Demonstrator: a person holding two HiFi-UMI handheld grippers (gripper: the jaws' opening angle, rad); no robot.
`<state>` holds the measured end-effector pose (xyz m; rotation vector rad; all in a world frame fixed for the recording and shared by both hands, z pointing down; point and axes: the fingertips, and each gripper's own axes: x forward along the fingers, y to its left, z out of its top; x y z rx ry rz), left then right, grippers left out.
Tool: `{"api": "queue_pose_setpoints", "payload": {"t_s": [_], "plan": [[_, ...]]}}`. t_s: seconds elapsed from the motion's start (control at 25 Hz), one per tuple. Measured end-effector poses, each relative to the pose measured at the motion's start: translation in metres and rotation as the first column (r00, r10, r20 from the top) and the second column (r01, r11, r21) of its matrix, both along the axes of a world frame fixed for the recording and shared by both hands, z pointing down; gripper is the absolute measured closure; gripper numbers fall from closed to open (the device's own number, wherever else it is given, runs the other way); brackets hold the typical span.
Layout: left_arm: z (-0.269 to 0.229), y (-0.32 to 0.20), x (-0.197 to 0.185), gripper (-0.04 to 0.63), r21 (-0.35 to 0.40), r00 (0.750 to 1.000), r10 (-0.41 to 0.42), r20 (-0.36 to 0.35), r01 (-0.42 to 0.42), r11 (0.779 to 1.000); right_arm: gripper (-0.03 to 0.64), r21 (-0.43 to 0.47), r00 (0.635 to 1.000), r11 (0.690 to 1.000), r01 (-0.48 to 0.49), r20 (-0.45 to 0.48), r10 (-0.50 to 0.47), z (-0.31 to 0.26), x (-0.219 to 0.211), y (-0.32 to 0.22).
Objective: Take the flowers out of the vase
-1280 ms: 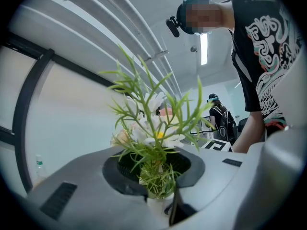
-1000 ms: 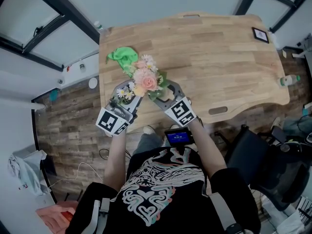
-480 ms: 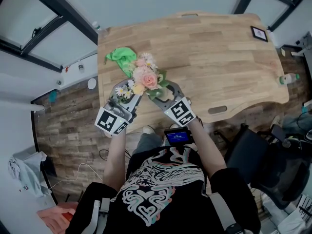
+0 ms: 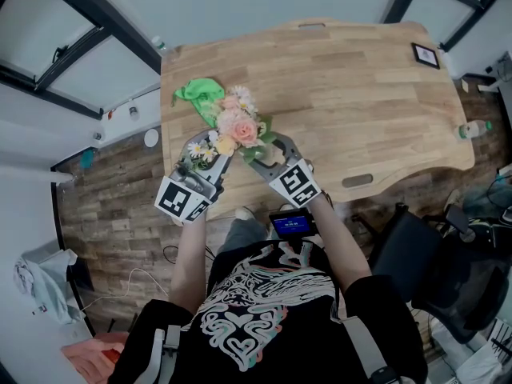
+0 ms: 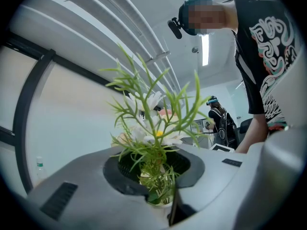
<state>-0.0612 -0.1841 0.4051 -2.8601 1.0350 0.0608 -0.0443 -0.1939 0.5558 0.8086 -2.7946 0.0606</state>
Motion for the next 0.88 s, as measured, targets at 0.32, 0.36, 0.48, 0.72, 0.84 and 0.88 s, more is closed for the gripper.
{"api": "queue_pose_setpoints", "payload": {"t_s": [0.32,0.36,0.48,0.72,0.84,0.88], "plan": [[-0.018,-0.003,-0.01,0.505,0.007,0.993,-0.012,-0.119,0.013,1.0,0.331,-0.003,1.0,1.0,0.002,0.001,-0.002,0.001,0.001,0.0],[-0.023,-0.005,-0.014,0.505,0.011,0.989,-0.019,-0.144,0.02,1.0,0.33,-0.003,1.0,1.0,0.003,0.0,-0.003,0.001,0.001,0.0],[-0.032,-0.013,-0.025,0.506,0.02,0.987,-0.039,-0.159,0.042,0.999,0.33,-0.003,1.0,1.0,0.002,-0.002,-0.002,0.002,0.002,0.0],[-0.039,-0.014,-0.041,0.506,0.026,0.983,-0.066,-0.173,0.071,0.997,0.33,-0.001,1.0,1.0,0.004,-0.006,-0.004,0.002,0.001,0.001],[-0.044,-0.015,-0.044,0.506,0.03,0.98,-0.07,-0.184,0.077,0.997,0.33,-0.002,1.0,1.0,0.003,-0.008,-0.003,0.001,0.001,0.0],[-0.046,-0.015,-0.044,0.506,0.033,0.98,-0.07,-0.184,0.078,0.996,0.331,-0.003,1.0,1.0,0.003,-0.008,-0.003,0.001,0.001,0.0]]}}
